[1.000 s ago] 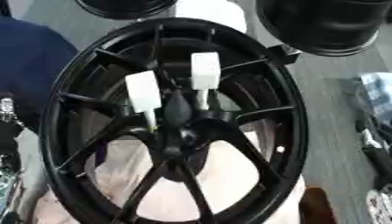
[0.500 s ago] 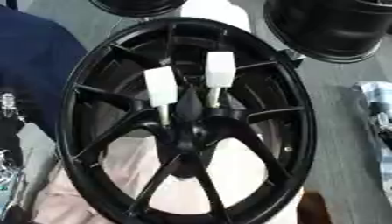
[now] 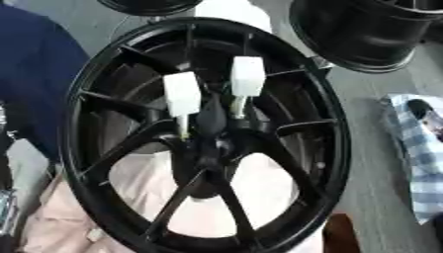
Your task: Pull the pin out of the wheel hub.
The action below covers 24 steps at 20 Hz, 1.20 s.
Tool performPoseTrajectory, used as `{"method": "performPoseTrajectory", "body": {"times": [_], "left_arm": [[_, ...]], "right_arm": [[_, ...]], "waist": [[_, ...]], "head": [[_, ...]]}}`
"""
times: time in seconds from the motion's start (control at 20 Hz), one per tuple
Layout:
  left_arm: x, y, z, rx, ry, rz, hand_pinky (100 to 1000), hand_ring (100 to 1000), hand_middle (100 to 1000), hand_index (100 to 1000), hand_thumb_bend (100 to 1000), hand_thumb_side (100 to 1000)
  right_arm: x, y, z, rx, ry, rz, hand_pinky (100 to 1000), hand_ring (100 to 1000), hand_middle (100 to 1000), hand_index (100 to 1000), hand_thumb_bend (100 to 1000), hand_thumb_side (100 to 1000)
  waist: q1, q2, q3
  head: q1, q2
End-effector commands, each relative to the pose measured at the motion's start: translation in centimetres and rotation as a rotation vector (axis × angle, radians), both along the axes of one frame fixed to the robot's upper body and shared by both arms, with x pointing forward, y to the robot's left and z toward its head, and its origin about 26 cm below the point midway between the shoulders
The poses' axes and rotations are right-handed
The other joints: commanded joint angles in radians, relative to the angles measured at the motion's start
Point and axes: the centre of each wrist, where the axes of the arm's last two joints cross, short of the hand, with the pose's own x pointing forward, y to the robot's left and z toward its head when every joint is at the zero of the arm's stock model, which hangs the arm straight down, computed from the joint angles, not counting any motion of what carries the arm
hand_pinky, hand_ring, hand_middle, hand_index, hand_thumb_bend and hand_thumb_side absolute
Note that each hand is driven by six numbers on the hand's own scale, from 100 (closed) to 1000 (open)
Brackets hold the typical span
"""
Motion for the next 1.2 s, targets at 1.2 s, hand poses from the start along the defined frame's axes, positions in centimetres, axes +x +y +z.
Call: {"method": "performPoseTrajectory", "body": {"times": [1.2], "left_arm": [[0.3, 0.1, 2.4, 0.067, -0.048, -0.042, 576, 555, 527, 687, 100, 847]], "right_arm": [[-0.2, 3.6, 17.0, -0.820, 0.064, 0.250, 824, 852, 753, 840, 637, 325]], "waist": [[-0.009, 0.019, 0.054]], "head": [[-0.079, -0.059]]}}
